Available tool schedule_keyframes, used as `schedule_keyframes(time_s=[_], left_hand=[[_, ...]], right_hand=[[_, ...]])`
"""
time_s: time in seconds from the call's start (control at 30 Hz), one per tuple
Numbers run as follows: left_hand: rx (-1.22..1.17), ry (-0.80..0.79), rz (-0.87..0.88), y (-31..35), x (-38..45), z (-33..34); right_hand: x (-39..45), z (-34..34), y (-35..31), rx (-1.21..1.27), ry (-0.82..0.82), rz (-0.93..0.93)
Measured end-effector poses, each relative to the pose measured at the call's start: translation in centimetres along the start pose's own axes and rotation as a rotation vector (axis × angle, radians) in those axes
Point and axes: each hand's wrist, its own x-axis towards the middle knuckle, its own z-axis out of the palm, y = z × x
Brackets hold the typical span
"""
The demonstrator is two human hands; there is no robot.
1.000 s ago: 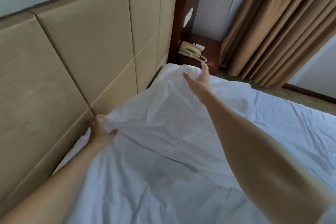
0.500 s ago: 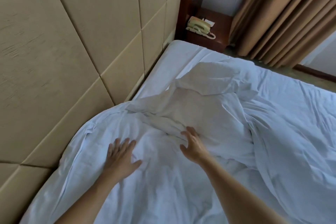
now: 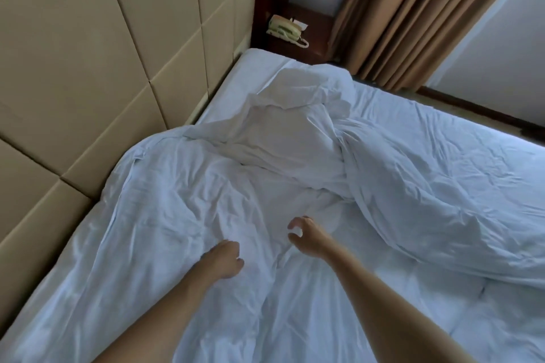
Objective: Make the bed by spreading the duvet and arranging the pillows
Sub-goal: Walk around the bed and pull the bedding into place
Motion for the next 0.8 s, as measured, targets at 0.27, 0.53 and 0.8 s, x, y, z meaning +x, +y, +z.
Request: schedule_keyframes(time_s=[0.27,0.53,0.8], left_hand=[[-0.106,-0.181,0.033,6.1,-7.8,9.7],[-0.179,-0.103,-0.020,14.6,-14.6,16.4],[-0.150,-0.153,-0.034,25.4,-20.3,24.6]], right_hand=[[-12.6,2.8,12.3,-0.023,-0.143,0.226],[-22.6,2.3,22.1,0.001,-0.147,0.163],[-32.1,1.4,33.5,-0.050,-0.165,0.173]])
